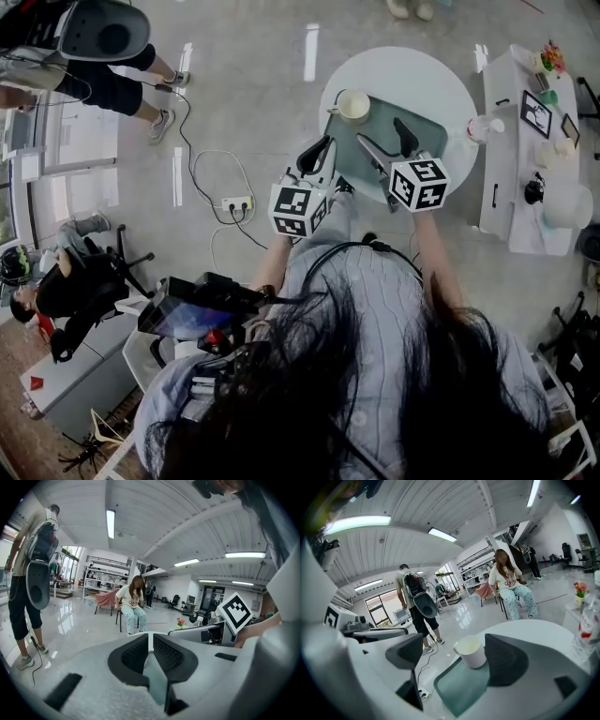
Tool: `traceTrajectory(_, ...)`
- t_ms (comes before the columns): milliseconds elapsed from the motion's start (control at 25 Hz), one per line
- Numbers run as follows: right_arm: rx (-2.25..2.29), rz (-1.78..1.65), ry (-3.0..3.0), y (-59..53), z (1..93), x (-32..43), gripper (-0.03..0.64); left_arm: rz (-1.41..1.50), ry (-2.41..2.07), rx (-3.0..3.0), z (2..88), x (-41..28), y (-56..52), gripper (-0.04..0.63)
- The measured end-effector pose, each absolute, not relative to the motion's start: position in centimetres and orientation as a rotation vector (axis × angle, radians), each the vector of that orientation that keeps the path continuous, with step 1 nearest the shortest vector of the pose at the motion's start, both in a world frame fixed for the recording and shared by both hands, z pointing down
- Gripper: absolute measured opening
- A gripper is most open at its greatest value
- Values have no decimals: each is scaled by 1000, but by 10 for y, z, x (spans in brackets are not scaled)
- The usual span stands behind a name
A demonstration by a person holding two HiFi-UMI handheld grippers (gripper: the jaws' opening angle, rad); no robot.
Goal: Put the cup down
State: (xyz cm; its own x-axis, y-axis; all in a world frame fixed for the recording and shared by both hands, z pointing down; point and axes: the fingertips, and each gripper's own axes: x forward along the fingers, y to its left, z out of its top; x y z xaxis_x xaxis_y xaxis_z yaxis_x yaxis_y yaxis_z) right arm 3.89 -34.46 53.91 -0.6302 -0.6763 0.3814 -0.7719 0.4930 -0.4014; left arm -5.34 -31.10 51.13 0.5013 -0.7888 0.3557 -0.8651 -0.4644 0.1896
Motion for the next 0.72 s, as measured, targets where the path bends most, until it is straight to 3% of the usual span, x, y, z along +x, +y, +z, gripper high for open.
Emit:
traceTrajectory(120, 1250, 790, -2574, -325, 535, 46, 407, 303, -1378, 2419, 509, -41, -296, 44)
traceTrajectory(320, 1293, 809, -2585, -289, 529, 63, 250, 276, -1392, 2433, 505, -24, -270, 43)
traceTrajectory(720, 1274, 789, -2630, -205, 514, 84, 140, 279, -1451, 2421, 504, -5, -190, 44)
